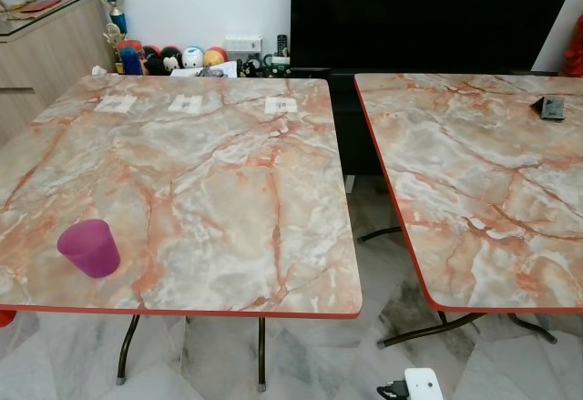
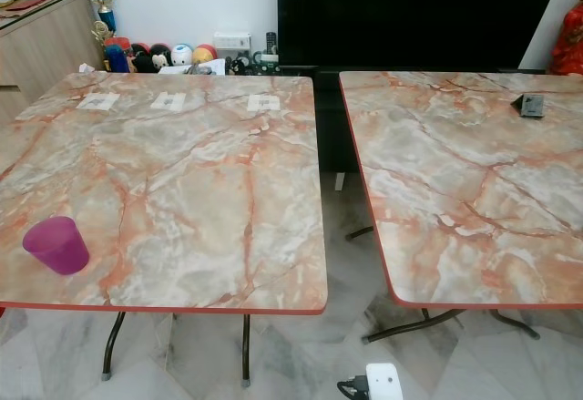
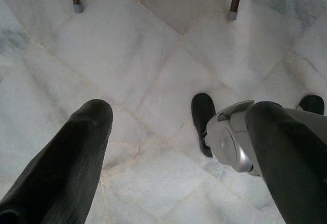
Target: Setting the table
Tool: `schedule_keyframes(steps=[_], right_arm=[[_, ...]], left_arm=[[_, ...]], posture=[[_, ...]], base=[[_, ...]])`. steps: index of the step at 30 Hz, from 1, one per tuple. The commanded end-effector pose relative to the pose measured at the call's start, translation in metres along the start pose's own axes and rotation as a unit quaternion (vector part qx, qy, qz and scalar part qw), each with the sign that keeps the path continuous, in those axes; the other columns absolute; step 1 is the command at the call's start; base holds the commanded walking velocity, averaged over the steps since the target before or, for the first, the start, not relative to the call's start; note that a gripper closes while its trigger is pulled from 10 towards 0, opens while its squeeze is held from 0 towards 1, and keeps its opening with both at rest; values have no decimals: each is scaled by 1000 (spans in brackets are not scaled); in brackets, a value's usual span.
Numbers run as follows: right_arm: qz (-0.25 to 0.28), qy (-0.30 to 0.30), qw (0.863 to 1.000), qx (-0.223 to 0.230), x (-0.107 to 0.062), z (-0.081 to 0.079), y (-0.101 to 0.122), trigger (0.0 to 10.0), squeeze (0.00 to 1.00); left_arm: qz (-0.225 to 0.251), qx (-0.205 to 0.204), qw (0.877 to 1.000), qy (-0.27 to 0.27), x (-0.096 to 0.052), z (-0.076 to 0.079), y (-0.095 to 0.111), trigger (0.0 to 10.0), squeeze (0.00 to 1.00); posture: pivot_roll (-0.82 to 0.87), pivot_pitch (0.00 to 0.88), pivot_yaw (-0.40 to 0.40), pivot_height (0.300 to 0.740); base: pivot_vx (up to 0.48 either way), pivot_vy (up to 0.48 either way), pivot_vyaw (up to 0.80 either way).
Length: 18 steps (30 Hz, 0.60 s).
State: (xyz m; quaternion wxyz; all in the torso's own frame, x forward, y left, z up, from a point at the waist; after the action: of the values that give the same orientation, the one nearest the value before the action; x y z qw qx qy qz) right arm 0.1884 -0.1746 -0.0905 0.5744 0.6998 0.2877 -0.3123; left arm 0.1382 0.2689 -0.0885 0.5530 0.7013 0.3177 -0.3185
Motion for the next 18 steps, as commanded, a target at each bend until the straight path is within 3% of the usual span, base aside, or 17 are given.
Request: schedule_keyframes(steps=[1, 18], right_arm=[[-6, -2, 1000, -2, 0, -1, -2, 10000, 0], [-11, -3, 1000, 15, 0, -6, -6, 10000, 0]], left_arm=[[-10, -5, 1000, 0, -1, 0, -4, 10000, 0], [-11, 5, 1000, -2, -1, -1, -5, 10000, 0]], posture=[[14, 38, 2, 740], [17, 25, 9, 740]], base=[[0, 0, 0], [0, 0, 0]])
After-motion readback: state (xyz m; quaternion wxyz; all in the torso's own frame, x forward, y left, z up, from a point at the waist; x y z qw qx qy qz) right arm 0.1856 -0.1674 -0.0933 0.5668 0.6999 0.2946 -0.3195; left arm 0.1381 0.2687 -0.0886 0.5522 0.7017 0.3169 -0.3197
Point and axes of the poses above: a point about 5 cm out from each wrist's last joint towards the gripper, its own x axis pointing out of the wrist towards the gripper, its own y axis along the axis of the wrist's last joint, z = x × y, the point moved 1 cm from there along x, pointing out of the wrist towards the gripper, and after that the axes turned 9 degrees about x, right-handed, at the moved point
